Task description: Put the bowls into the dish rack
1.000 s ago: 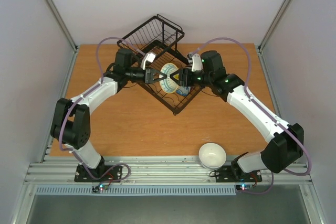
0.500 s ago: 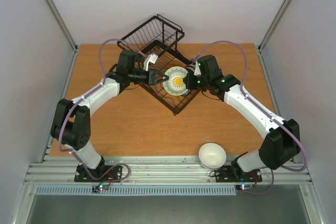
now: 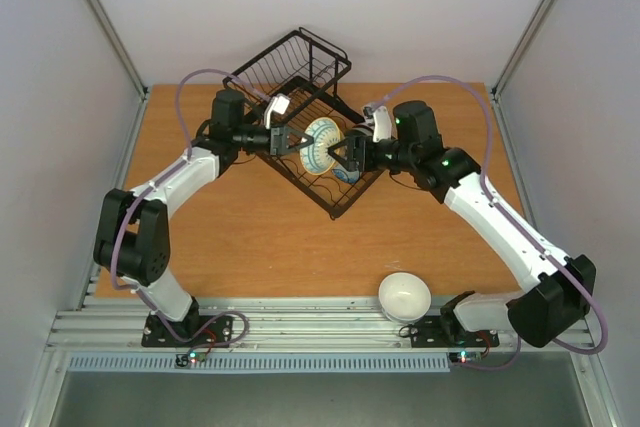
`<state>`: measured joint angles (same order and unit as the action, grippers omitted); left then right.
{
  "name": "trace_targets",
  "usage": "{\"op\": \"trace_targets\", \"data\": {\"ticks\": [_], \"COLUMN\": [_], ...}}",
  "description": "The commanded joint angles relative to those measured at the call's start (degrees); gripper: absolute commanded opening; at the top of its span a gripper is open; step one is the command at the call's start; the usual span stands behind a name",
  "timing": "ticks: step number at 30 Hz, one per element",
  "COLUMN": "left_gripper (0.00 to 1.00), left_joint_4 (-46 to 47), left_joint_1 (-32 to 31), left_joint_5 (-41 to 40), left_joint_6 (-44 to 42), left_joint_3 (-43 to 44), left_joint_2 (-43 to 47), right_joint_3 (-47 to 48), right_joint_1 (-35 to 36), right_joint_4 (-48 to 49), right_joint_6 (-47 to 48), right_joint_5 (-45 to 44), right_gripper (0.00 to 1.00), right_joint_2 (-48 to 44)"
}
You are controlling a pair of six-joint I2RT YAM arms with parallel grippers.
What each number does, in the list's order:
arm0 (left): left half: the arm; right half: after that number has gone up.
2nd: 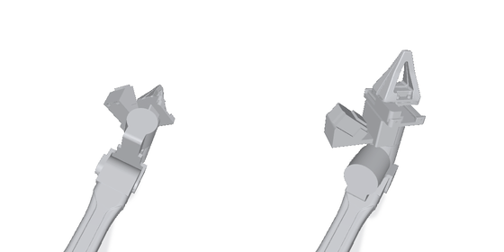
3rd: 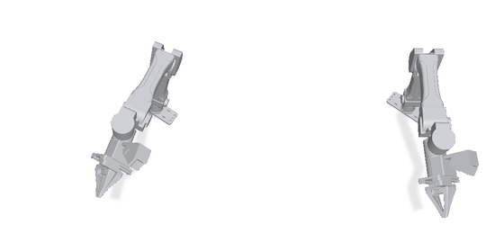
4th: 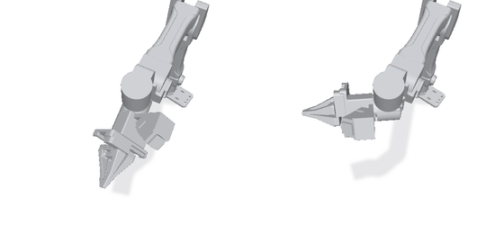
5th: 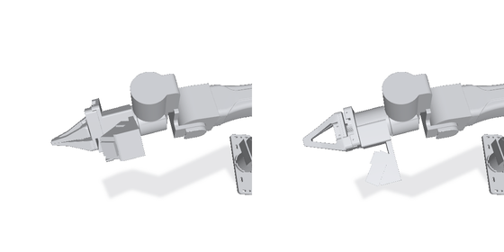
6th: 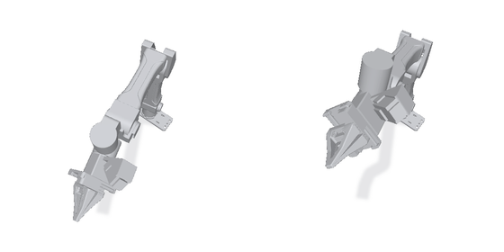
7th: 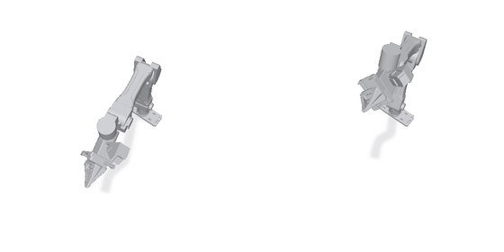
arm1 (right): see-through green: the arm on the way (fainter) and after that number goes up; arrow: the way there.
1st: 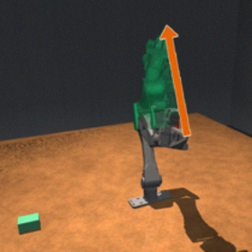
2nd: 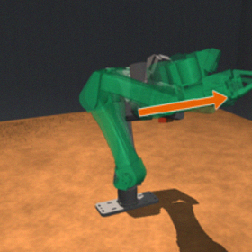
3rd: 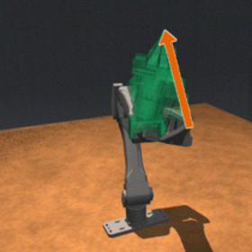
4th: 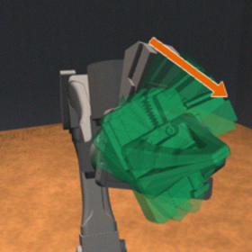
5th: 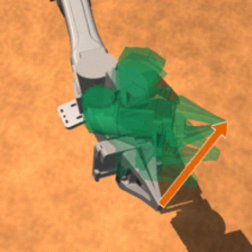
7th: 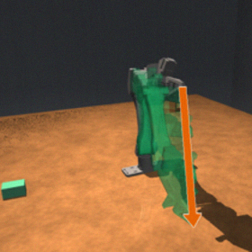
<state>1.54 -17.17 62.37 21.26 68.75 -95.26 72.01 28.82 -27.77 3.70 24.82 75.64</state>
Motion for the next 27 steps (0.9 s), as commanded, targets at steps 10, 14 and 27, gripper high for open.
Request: {"op": "trace_targets", "data": {"ticks": [10,14,27], "left_gripper": [0.00,0.01,0.01], "left_joint_4": [16.40,16.48,16.41], "left_joint_1": [0.27,0.68,0.82], "left_joint_5": [8.68,8.00,7.22], "left_joint_6": [8.80,8.71,8.95], "left_joint_3": [-2.57,-2.83,-3.03], "left_joint_2": [2.24,2.61,3.00], "right_joint_3": [-5.85,-7.16,-9.16], "right_joint_1": [-0.24,-0.22,-0.19], "right_joint_4": [10.11,8.90,11.27], "right_joint_6": [-7.05,-7.74,-9.04], "right_joint_5": [5.84,2.33,3.31], "right_gripper": [0.70,0.70,0.71], "right_joint_2": [0.00,-1.88,-1.45]}}
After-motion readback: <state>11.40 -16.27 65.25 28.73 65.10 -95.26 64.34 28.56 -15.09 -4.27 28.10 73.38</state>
